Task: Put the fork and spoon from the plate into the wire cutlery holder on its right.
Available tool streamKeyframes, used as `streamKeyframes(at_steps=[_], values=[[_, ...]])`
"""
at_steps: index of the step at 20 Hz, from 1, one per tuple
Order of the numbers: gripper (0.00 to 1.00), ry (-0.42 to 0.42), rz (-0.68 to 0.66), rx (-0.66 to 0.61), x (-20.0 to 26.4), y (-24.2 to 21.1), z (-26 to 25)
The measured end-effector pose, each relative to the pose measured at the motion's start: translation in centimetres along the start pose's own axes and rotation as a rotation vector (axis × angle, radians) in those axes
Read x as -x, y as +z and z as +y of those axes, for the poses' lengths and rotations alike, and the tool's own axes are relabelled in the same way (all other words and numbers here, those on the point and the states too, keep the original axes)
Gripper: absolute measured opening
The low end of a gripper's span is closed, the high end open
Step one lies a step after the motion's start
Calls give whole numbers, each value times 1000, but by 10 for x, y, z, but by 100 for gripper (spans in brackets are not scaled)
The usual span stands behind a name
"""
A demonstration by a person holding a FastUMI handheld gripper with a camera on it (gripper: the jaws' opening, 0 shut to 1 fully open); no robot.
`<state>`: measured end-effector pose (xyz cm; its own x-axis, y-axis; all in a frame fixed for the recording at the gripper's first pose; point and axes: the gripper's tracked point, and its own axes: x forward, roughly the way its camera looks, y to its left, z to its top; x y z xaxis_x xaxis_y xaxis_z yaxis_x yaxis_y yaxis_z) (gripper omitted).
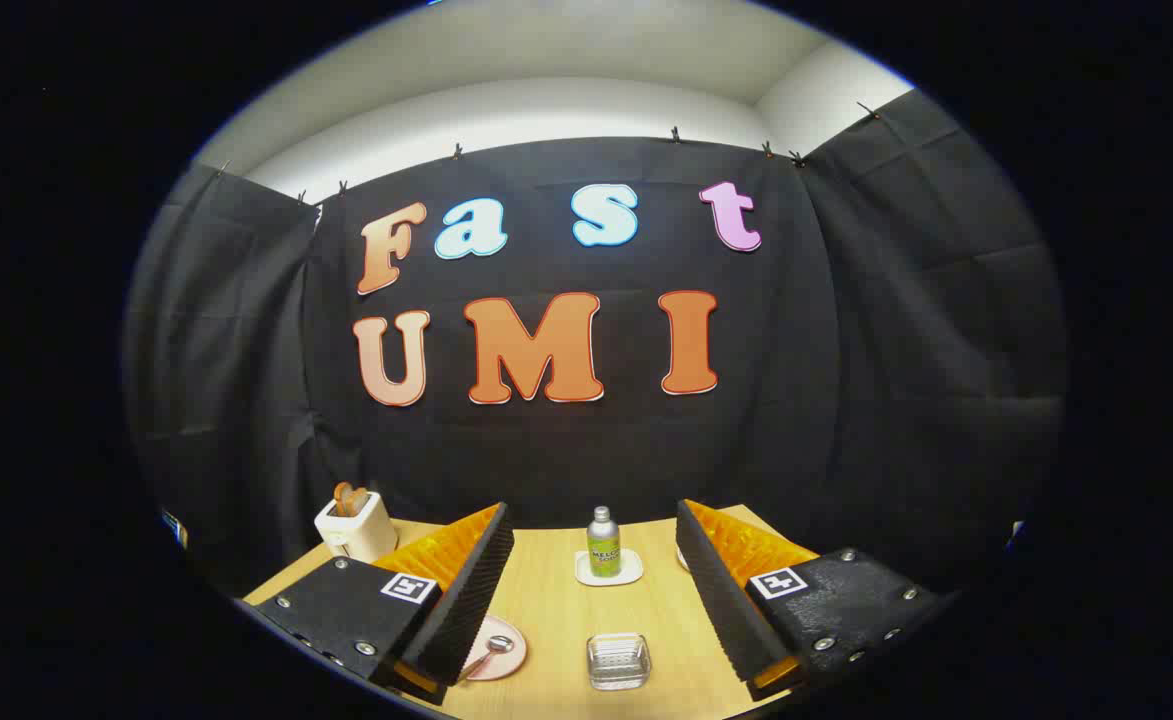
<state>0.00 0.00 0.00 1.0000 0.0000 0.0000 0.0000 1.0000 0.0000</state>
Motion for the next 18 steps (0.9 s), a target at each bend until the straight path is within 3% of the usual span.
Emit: streamKeyframes(at_steps=[6, 18], values=[[98, 38, 35, -24, -5, -13, -10], [98, -43, 69, 9, 20, -40, 36]])
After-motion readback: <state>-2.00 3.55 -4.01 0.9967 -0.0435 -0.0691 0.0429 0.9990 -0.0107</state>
